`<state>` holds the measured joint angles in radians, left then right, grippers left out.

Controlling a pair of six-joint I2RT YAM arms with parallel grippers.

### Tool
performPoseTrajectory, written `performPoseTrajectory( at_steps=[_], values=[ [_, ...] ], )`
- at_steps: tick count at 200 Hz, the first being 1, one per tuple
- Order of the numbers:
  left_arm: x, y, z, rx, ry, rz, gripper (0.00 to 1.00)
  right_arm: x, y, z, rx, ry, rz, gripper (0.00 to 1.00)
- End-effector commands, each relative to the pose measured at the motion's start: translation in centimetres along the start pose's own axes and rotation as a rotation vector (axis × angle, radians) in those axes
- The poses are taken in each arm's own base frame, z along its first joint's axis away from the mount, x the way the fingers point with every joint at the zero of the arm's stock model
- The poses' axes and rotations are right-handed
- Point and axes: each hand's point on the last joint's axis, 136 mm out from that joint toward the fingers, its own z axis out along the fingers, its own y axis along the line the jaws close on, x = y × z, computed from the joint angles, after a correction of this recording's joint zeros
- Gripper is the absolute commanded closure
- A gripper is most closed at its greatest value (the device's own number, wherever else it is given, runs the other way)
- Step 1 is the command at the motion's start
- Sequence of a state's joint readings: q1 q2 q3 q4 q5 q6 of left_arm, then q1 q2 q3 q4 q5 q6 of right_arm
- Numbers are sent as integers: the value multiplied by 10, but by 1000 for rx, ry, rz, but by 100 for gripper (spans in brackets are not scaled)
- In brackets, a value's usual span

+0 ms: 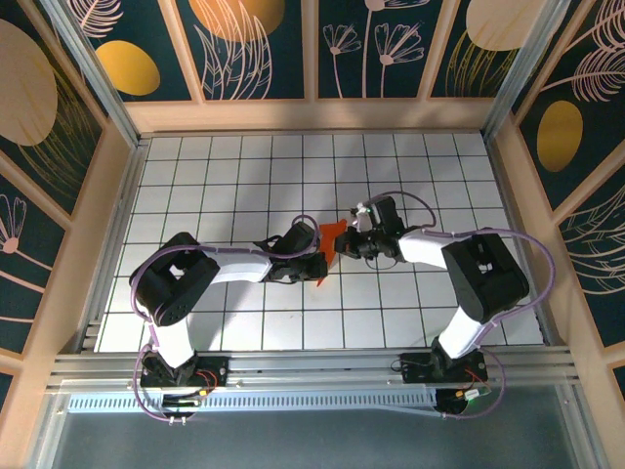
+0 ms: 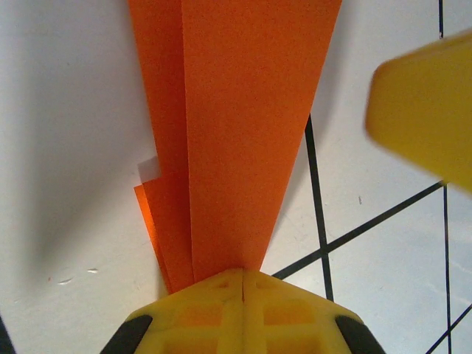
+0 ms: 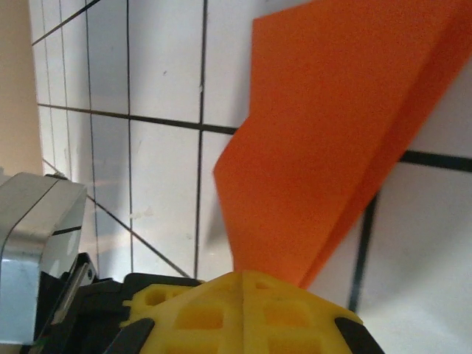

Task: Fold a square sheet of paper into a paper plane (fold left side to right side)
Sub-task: Fold the wing for the fifth time at the center of the table.

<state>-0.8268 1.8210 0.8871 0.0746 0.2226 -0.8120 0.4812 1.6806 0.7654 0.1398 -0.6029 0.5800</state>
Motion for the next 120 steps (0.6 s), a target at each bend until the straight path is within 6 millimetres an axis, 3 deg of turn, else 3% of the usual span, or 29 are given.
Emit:
performPoseTrajectory(
  at_steps=[1, 43, 85, 120],
  values=[
    [40, 55, 2, -196, 118, -40, 100, -4, 5, 10, -35, -10, 38, 100],
    [38, 51, 2, -180, 108, -45, 100, -4, 2, 25, -9, 10, 34, 100],
    [26, 33, -1, -115, 70, -47, 100, 11, -30, 33, 104, 62, 85, 100],
    [5, 3, -14, -24, 19, -39, 98, 27, -57, 37, 176, 118, 132, 100]
  ],
)
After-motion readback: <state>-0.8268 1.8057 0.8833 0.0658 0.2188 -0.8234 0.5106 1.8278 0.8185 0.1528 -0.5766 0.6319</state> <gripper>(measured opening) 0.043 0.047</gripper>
